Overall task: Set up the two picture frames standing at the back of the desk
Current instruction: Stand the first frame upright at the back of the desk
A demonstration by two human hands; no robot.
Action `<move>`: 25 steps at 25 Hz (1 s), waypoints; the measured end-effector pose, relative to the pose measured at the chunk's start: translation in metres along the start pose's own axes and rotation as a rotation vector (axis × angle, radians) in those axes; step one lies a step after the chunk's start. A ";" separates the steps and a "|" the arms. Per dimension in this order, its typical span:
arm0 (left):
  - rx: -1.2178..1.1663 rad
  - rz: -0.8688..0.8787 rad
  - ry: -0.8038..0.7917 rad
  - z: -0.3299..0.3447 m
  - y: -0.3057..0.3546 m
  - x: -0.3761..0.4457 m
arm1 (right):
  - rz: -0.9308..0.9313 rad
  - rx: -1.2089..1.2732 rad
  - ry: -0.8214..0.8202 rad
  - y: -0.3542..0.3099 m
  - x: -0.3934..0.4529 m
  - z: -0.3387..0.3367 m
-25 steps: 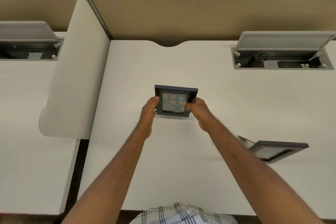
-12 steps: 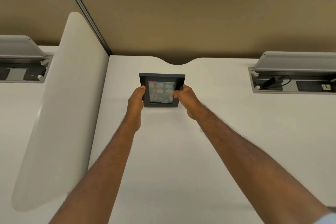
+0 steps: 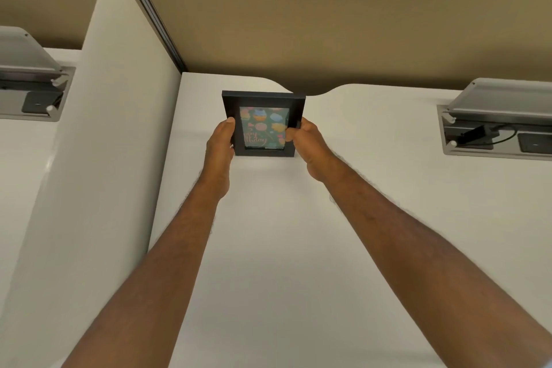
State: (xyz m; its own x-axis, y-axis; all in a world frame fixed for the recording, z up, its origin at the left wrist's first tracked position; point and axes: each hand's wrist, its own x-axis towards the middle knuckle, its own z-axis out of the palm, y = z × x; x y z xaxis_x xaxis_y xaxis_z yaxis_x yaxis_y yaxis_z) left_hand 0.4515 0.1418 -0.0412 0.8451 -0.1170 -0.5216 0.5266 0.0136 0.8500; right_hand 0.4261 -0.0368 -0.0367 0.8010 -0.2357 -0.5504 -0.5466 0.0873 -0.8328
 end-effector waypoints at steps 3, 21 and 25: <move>0.029 0.001 -0.001 0.001 -0.002 -0.002 | -0.007 -0.034 0.005 0.001 -0.003 0.000; 0.131 -0.123 -0.018 0.068 -0.111 -0.213 | -0.015 0.126 0.214 0.114 -0.246 -0.105; 0.248 -0.132 -0.233 0.113 -0.141 -0.279 | 0.018 0.138 0.240 0.161 -0.327 -0.136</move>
State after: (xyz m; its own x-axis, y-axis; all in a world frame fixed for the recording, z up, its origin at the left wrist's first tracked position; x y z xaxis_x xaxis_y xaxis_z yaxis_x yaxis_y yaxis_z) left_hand 0.1311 0.0598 -0.0071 0.7125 -0.3252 -0.6218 0.5671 -0.2550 0.7832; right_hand 0.0431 -0.0778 0.0172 0.7013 -0.4543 -0.5493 -0.5085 0.2212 -0.8322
